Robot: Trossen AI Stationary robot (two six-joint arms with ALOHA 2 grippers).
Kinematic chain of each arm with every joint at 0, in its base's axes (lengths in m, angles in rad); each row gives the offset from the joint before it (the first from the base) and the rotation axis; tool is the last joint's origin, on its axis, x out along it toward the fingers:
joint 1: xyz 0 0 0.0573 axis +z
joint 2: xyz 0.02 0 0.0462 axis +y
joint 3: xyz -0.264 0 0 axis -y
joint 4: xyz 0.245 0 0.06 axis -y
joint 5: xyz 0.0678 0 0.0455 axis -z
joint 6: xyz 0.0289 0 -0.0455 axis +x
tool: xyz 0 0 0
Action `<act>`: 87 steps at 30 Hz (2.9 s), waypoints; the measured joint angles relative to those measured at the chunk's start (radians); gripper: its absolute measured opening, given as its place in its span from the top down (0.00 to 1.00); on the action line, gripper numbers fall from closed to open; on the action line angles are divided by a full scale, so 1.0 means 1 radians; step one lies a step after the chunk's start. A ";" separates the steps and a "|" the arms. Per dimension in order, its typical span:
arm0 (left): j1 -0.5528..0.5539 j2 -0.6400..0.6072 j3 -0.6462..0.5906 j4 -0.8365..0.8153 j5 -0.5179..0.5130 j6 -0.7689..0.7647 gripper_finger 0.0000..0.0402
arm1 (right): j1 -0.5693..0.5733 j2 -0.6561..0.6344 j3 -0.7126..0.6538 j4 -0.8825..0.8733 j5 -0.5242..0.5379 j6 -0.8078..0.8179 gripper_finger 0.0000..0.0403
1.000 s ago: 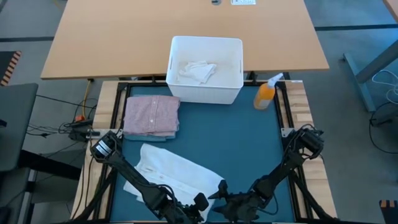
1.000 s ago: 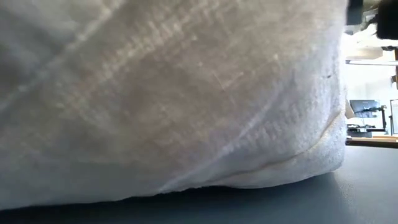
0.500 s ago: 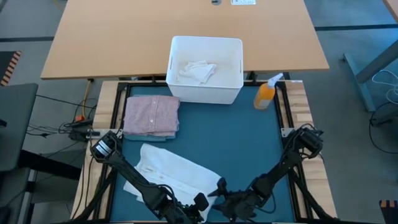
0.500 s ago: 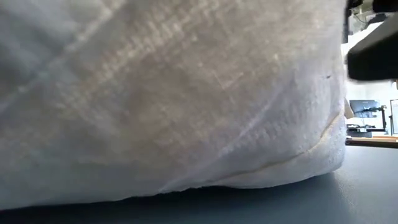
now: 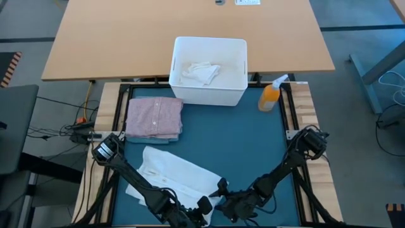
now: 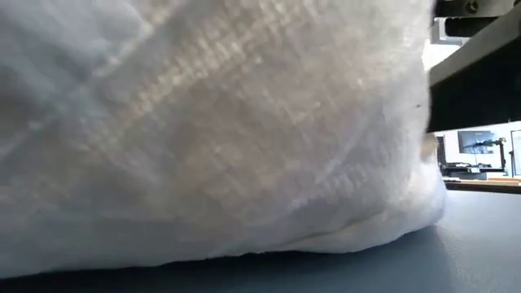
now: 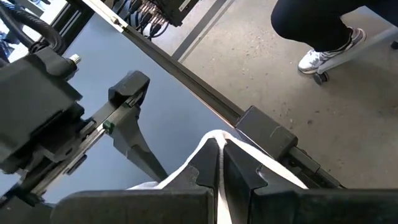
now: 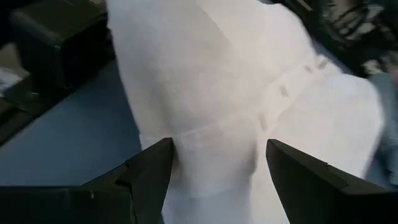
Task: Fold Laundry from Bin
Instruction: Fold the white shirt
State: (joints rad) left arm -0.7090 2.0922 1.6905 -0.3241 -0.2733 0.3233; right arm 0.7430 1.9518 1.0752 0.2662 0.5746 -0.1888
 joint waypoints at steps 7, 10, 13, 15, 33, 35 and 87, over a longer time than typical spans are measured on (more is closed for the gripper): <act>0.000 0.000 0.000 0.000 0.001 0.007 1.00 | 0.018 0.000 0.000 0.000 -0.091 0.030 0.29; 0.000 0.000 0.000 0.000 0.000 0.018 1.00 | 0.038 0.000 0.000 -0.005 -0.079 0.031 0.29; 0.000 0.000 0.000 0.001 0.001 0.033 1.00 | 0.031 0.000 0.000 -0.014 -0.049 0.031 0.29; 0.000 0.000 0.000 0.001 0.001 0.035 1.00 | 0.016 0.000 0.000 -0.017 -0.044 0.033 0.29; 0.000 0.001 0.000 0.014 0.000 0.084 1.00 | 0.006 0.104 0.024 0.013 -0.019 -0.023 0.29; 0.000 0.001 0.000 0.017 0.005 0.083 1.00 | 0.015 0.113 0.041 0.015 0.023 -0.043 0.29; 0.111 -0.502 -1.027 0.819 -0.106 -0.571 0.97 | 0.083 -0.285 -0.248 -0.513 0.224 0.252 0.90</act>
State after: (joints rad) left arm -0.5975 1.5904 0.6630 0.4951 -0.3789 -0.2480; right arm 0.8258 1.6671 0.8273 -0.2468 0.7982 0.0628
